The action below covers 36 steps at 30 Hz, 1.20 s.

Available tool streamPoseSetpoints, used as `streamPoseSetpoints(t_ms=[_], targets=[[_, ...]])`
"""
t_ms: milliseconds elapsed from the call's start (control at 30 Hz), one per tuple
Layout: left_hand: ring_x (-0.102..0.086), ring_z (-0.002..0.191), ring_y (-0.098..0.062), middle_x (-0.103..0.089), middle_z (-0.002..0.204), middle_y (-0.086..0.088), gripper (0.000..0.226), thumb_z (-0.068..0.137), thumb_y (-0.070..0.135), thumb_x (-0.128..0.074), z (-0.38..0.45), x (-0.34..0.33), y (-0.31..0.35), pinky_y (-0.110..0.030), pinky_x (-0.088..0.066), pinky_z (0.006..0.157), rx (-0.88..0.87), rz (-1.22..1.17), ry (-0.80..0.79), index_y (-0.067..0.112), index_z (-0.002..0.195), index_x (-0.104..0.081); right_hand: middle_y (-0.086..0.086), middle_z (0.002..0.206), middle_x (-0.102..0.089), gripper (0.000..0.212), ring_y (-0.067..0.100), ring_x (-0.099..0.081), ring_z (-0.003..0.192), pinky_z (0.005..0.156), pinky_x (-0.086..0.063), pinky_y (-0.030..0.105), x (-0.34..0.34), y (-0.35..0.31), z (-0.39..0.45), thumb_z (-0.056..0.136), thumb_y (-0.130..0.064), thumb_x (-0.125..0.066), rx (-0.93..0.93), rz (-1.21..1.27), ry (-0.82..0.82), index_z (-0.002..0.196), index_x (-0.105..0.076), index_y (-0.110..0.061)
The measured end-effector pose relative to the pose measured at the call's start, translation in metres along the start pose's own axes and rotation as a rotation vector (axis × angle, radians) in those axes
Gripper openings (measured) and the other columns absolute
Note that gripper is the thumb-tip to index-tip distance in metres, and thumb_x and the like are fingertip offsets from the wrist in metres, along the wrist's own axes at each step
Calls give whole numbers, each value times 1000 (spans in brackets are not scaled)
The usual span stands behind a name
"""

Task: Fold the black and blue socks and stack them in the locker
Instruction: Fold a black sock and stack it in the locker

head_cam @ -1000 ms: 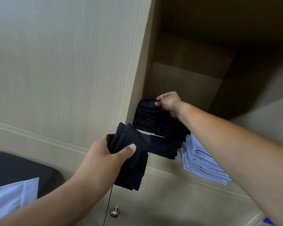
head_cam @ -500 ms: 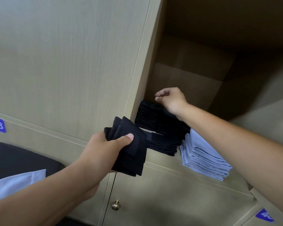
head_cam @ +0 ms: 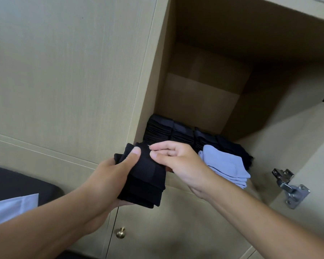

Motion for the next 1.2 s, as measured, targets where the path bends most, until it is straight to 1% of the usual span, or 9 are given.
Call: streamPoseSetpoints(t_ms=[200,300,500,567,700,800,900,1067,1200], targets=[[-78,80,-25,-80,94,-8,43,104,50,-48,-5,-2,-11,-35,-63,59,114,-89,29,15,112,-71,-12,91,-72,18,-4,-67,87,80,-49,8,0,10,-5,91,-24,-75,42,-36,-10,109,-76,-21],[-78,74,-25,-80,89,-9,40,105,45,-48,-5,-3,-17,-35,-61,55,151,-120,69,12,108,-71,-7,97,-71,17,-1,-66,87,83,-52,11,3,13,-6,88,-23,-78,41,-67,5,104,-76,-22],[-77,78,-30,-79,86,-12,38,107,41,-46,-1,-2,-22,-37,-61,55,127,-69,121,12,107,-70,-9,84,-69,8,-1,-65,78,73,-49,10,11,16,-7,89,-21,-77,44,-82,54,95,-71,-19],[-76,84,-31,-79,92,-13,38,108,41,-44,1,-1,-21,-36,-61,57,118,-57,128,13,108,-70,-7,88,-73,8,3,-65,84,81,-49,17,17,20,-4,91,-25,-74,2,-74,87,96,-69,-22],[-76,86,-30,-79,93,-12,38,107,42,-45,4,6,-15,-35,-59,63,82,-44,157,13,106,-70,14,113,-74,21,26,-69,106,100,-55,42,31,34,2,96,-22,-68,-152,243,197,110,-67,-7],[-76,88,-29,-79,95,-11,38,106,45,-46,5,7,-13,-37,-60,67,69,-32,152,15,108,-70,23,123,-67,25,29,-68,111,79,-63,35,31,38,-1,99,-1,-58,-244,593,205,124,-57,6],[-77,85,-27,-79,96,-11,39,105,46,-49,5,8,-14,-35,-60,64,74,-46,132,14,109,-70,22,124,-63,40,32,-69,110,73,-64,38,25,35,-7,96,14,-53,-261,809,135,130,-49,-7],[-78,83,-22,-80,94,-7,34,95,43,-65,7,5,-12,-34,-60,67,37,-51,30,13,110,-71,18,115,-73,66,31,-70,111,80,-62,35,15,24,-12,91,17,-56,-151,603,-74,137,-49,-30],[-78,87,-20,-80,99,-6,30,89,30,-73,9,6,-11,-28,-61,58,11,-39,9,16,115,-71,10,121,-73,54,23,-70,112,85,-59,32,11,20,-17,92,7,-63,-115,429,-130,135,-55,-25]])
Point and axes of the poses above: each hand's wrist, its own z-axis towards the middle knuckle, its own x-axis out of the back of the hand, y = z × x, the point moved 5 cm from there along z, towards the middle knuckle
